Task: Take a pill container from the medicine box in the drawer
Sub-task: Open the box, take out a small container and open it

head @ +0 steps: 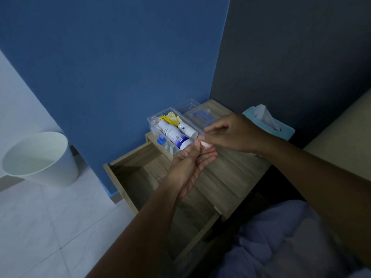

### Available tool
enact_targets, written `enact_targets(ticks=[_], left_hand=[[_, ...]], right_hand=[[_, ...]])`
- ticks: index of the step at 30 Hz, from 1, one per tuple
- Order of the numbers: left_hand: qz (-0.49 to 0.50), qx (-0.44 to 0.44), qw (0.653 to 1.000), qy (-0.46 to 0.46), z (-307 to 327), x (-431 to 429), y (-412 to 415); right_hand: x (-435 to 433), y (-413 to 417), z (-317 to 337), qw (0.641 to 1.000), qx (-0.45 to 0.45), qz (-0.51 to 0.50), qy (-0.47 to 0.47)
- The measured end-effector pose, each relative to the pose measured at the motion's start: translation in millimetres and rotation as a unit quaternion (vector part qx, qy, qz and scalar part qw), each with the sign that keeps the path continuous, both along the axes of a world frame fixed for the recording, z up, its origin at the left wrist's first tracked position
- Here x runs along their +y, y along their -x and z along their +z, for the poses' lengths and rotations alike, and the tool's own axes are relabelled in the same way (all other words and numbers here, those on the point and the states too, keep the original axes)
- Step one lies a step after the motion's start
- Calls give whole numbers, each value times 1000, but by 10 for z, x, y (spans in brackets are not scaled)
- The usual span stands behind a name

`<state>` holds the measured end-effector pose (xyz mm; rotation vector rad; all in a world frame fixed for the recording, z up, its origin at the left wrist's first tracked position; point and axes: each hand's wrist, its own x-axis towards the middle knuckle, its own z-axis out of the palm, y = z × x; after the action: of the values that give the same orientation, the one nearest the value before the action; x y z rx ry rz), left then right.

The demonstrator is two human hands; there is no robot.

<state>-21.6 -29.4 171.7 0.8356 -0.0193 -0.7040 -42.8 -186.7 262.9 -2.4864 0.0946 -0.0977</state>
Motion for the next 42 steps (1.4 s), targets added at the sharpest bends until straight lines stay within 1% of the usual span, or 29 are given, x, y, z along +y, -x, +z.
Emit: enact_targets(ticks=[2, 6, 9, 11, 14, 17, 20, 23, 26, 29, 31, 34, 36, 39, 42], left_hand=[[-1, -2, 1000, -7, -20, -17, -3], [-11, 10, 1000, 1, -68, -28, -6], [-8, 32, 999, 9, -121, -34, 0], [-5, 49, 999, 20, -156, -27, 4], [-24, 57, 997, 52, -189, -17, 15], [-51, 51, 995, 68, -193, -26, 11], [-54, 40, 995, 68, -196, -60, -3], [-38, -7, 999, 33, -264, -156, -17], [-23, -57, 998, -22, -407, -290, -53], [-13, -100, 991, -86, -603, -415, -135], [-20, -170, 972, -164, -749, -490, -202], [-62, -315, 903, -287, -972, -585, -289], [-101, -376, 857, -337, -1107, -623, -334], [-137, -432, 805, -384, -1295, -669, -378], [-145, -452, 778, -412, -1408, -711, -398]], right_hand=[[4, 5, -14, 1000, 6, 7, 1], [-18, 24, -16, 998, 15, 68, -6], [-15, 38, 9, 992, -28, 125, 11], [-30, 40, 24, 991, -55, 125, -8], [-92, 42, -6, 992, -78, 70, -67], [-215, 71, -138, 993, -87, 15, -81], [-344, 140, -357, 988, -103, -41, -105], [-453, 249, -669, 977, -101, -107, -153], [-480, 382, -1081, 955, -98, -184, -210], [-454, 492, -1522, 934, -115, -240, -239], [-454, 543, -1750, 921, -107, -277, -252], [-486, 583, -1958, 914, -96, -316, -237], [-491, 593, -2040, 916, -94, -316, -229], [-474, 591, -2140, 913, -98, -310, -248], [-451, 626, -2203, 911, -94, -317, -245]])
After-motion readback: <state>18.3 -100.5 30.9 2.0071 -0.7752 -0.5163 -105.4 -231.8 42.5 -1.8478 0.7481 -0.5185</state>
